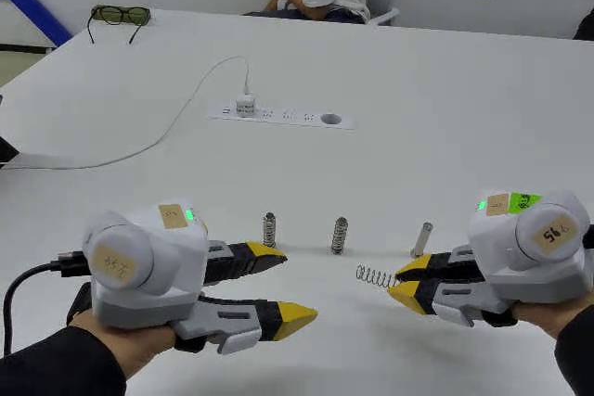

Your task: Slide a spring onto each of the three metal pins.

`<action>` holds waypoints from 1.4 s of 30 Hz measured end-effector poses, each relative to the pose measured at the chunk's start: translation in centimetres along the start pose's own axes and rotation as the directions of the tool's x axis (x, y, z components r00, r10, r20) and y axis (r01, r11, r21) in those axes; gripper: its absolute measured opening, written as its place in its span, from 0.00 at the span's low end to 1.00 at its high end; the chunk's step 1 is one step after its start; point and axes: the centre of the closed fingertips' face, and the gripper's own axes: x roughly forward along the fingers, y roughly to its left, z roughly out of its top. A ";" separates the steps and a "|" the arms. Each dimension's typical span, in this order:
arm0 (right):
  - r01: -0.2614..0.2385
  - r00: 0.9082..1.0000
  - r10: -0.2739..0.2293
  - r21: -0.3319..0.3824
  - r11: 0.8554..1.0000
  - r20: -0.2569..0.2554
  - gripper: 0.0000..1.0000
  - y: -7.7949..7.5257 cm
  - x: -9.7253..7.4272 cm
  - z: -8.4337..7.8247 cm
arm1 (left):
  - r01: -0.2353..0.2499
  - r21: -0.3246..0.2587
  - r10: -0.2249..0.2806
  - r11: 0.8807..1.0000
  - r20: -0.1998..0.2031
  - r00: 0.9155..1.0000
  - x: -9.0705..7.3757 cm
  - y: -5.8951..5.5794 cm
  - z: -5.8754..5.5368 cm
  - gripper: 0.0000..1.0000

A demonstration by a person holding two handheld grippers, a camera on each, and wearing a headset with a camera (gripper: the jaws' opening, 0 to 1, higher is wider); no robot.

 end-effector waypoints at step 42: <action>-0.260 0.965 0.262 -0.167 0.951 -0.013 0.11 6.4 -0.3 3.3 | 0.127 0.132 -0.122 0.983 -0.050 0.991 0.9 -3.0 -0.3 0.28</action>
